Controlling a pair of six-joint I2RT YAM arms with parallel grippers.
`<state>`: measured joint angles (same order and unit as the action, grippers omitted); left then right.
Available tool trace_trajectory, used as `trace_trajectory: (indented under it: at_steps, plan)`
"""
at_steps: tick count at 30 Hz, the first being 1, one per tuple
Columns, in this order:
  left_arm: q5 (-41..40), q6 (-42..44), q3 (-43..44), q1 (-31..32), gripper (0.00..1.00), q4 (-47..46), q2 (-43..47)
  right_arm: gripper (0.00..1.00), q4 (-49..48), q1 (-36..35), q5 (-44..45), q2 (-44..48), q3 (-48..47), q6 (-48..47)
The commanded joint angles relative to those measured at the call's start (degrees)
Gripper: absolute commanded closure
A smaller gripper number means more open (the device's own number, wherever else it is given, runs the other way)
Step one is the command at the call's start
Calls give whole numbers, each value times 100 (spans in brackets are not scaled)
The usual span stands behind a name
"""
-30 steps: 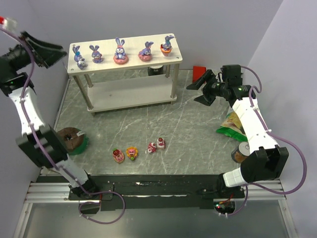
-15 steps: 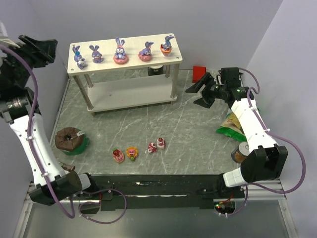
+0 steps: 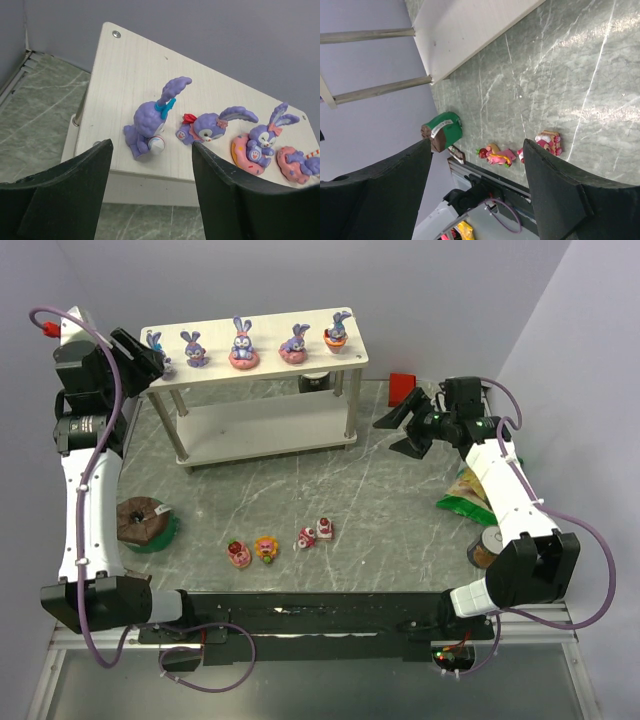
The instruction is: Place and organize the plastic toys onto the shelf
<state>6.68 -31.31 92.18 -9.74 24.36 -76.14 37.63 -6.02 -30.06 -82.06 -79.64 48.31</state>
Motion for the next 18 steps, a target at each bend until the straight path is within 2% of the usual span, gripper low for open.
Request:
trace_trajectory:
  at_steps: [1, 18]
  plan:
    - [-650, -112, 169, 156, 30, -124, 20, 20, -308, -22, -79, -108, 115, -24]
    - [-615, 125, 634, 209, 51, 25, -639, 20, -388, -22, 44, -47, 317, 82]
